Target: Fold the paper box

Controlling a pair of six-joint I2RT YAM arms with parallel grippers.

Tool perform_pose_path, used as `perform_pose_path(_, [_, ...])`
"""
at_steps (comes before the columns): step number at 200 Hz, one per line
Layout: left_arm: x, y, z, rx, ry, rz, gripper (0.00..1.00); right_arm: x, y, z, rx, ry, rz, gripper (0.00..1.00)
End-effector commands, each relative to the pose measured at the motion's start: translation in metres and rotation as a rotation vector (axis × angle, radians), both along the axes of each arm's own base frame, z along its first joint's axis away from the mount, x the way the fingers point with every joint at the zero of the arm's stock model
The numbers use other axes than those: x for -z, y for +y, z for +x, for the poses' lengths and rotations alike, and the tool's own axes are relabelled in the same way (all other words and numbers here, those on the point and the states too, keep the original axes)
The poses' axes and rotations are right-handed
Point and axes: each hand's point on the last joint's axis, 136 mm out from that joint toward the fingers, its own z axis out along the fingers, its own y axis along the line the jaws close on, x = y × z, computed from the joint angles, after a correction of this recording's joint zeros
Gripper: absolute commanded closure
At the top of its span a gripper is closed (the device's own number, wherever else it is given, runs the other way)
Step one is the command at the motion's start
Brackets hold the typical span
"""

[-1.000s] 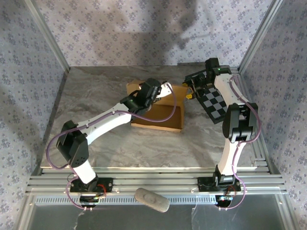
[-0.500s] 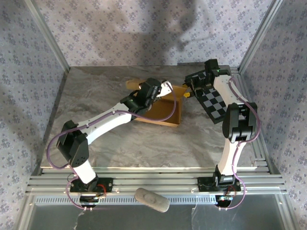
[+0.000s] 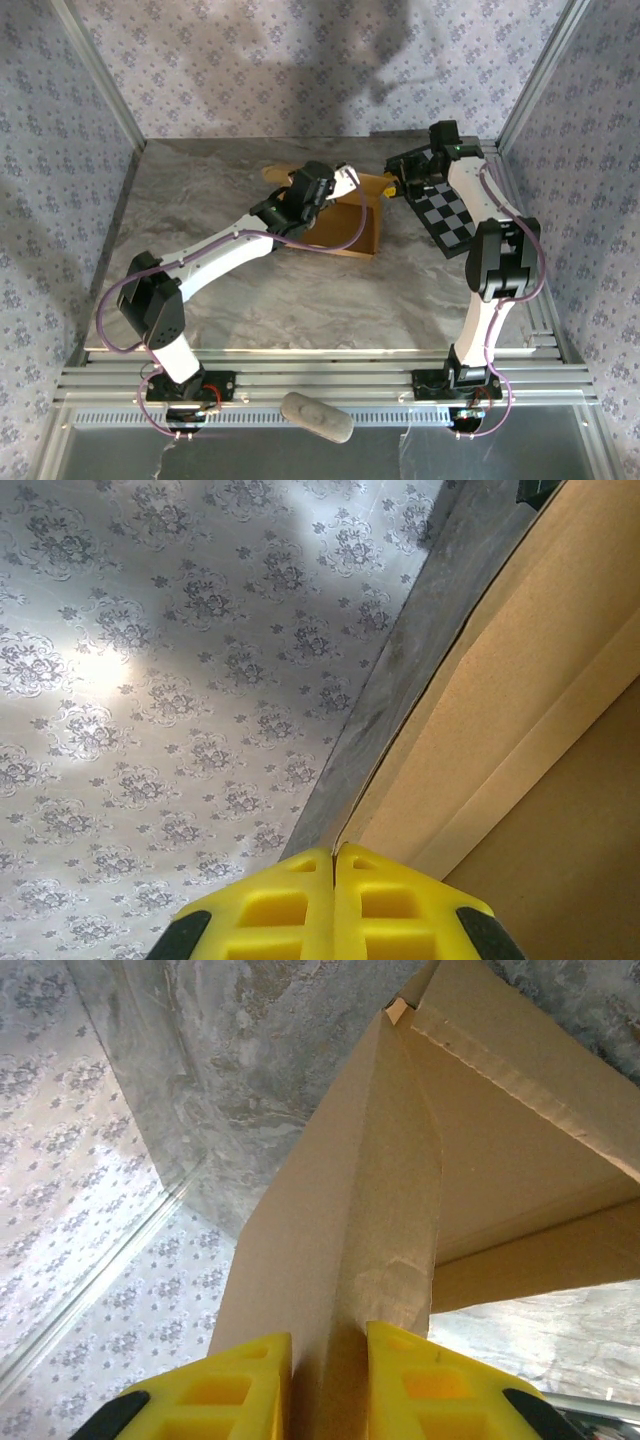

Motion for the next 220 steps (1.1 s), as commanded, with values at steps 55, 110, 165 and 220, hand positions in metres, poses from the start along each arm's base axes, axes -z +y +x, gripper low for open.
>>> perform_pose_path(55, [-0.071,-0.004,-0.012,0.022,-0.041,-0.266,0.5,-0.033,0.007,-0.008,0.012,-0.042,0.069,1.0])
perform_pose_path(110, [-0.15,0.082,-0.001,-0.253,0.053,-0.706,0.09,-0.035,-0.001,-0.009,-0.047,-0.089,0.033,1.0])
perform_pose_path(165, [-0.133,0.19,0.025,-0.595,0.355,-1.294,0.21,-0.041,-0.002,-0.008,-0.094,-0.144,0.016,1.0])
perform_pose_path(220, [-0.029,0.199,0.059,-0.89,0.915,-1.486,0.26,-0.037,-0.002,-0.012,-0.183,-0.179,-0.009,1.0])
